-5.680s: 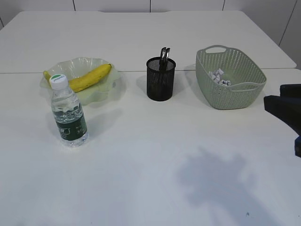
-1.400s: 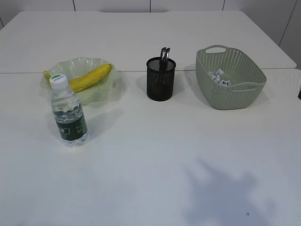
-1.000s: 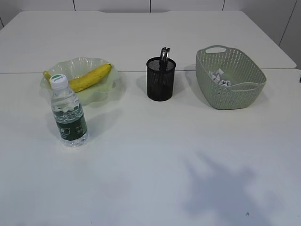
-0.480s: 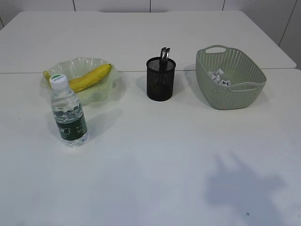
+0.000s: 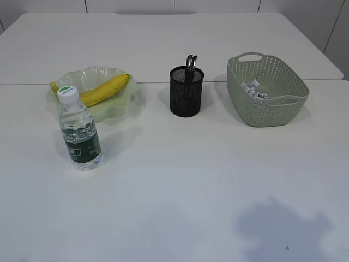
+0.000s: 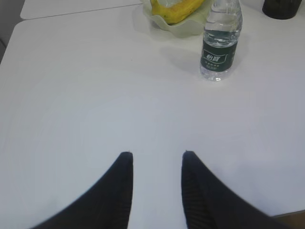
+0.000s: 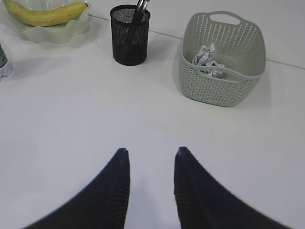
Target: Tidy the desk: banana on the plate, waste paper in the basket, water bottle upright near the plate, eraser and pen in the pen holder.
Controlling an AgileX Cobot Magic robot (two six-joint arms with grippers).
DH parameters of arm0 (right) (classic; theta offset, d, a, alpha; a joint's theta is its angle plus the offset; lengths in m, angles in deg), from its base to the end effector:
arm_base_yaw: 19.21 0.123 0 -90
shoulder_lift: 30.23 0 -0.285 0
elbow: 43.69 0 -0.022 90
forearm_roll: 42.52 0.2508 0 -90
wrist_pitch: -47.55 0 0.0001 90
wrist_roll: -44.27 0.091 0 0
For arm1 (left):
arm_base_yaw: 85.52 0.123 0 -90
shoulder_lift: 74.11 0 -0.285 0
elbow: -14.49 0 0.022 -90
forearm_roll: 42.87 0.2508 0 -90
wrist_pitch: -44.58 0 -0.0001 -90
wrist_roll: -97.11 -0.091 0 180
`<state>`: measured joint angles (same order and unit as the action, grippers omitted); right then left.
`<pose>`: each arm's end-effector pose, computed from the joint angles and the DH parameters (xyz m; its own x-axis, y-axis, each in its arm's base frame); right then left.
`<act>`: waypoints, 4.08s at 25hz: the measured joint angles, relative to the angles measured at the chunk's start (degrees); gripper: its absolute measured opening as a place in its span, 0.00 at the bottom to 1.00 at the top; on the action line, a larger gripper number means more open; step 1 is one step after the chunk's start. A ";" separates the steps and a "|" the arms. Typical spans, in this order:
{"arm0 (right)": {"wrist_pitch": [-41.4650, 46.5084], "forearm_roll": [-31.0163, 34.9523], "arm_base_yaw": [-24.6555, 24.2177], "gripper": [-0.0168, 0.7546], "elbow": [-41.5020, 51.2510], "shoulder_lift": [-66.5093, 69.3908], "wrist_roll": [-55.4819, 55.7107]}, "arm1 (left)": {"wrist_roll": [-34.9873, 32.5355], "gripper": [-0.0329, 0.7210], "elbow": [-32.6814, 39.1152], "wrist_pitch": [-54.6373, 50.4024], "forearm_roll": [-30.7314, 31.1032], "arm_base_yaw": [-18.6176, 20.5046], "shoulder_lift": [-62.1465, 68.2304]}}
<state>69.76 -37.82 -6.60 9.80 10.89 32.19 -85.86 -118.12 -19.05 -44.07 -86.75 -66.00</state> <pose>0.1148 0.0286 0.2712 -0.4023 -0.2277 -0.8867 -0.3020 0.9474 -0.1063 -0.0085 -0.0015 0.2790 -0.4846 0.0529 -0.8732 0.0585 0.9979 0.0280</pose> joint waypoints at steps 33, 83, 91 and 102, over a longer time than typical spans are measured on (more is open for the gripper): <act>21.75 7.65 0.00 0.33 -4.16 -18.01 -4.75 | 0.00 0.36 0.00 0.00 0.00 0.00 0.00; 50.60 2.34 0.00 0.33 -7.57 -34.28 -5.35 | 0.00 0.36 0.00 0.00 0.00 0.00 0.00; 49.25 2.18 0.00 0.33 -7.21 -34.28 -5.35 | 0.00 0.36 0.00 0.00 0.00 0.00 0.00; 47.27 1.96 0.00 0.33 -6.60 -34.28 -5.35 | 0.00 0.36 0.00 0.00 0.00 0.00 0.00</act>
<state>117.03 -35.86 -6.60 3.20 -23.40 26.85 -85.86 -118.12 -19.05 -44.07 -86.75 -66.00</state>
